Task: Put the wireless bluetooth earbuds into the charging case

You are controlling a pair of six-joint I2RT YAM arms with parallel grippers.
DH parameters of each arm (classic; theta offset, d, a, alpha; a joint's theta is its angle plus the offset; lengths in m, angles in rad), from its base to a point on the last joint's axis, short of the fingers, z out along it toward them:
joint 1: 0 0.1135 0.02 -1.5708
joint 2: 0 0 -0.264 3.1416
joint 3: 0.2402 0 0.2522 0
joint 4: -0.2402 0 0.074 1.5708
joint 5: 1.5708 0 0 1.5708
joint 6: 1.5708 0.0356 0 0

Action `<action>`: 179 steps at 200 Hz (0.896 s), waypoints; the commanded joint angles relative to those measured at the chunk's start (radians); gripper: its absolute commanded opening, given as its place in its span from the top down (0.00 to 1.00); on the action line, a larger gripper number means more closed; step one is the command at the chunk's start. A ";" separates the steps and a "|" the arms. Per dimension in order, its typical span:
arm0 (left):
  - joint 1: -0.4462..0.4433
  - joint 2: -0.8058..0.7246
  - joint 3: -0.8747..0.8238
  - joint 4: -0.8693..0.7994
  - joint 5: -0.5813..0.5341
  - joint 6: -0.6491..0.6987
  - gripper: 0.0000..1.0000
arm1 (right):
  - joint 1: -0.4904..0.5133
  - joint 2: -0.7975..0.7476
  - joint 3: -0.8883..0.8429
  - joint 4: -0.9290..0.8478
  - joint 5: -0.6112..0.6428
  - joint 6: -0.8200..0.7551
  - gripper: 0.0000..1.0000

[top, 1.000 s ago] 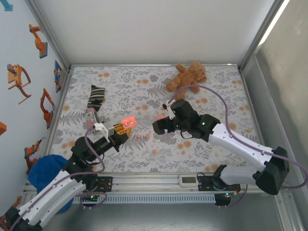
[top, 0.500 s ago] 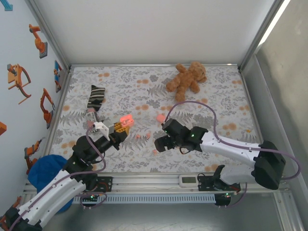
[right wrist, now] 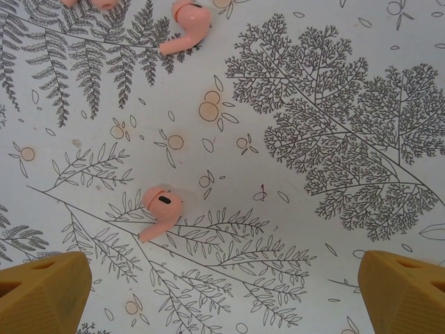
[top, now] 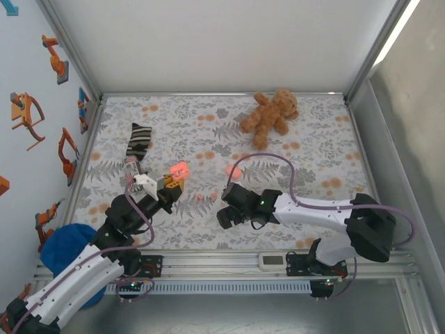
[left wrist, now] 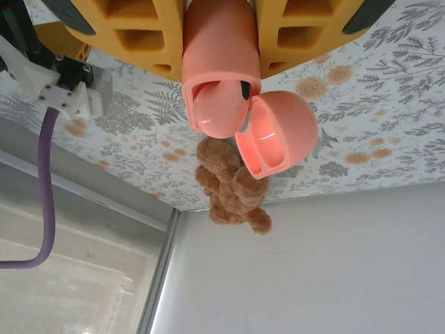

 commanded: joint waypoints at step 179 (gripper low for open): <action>-0.006 -0.098 0.046 -0.118 -0.081 0.010 1.00 | 0.104 0.285 0.146 -0.032 0.132 -0.011 0.07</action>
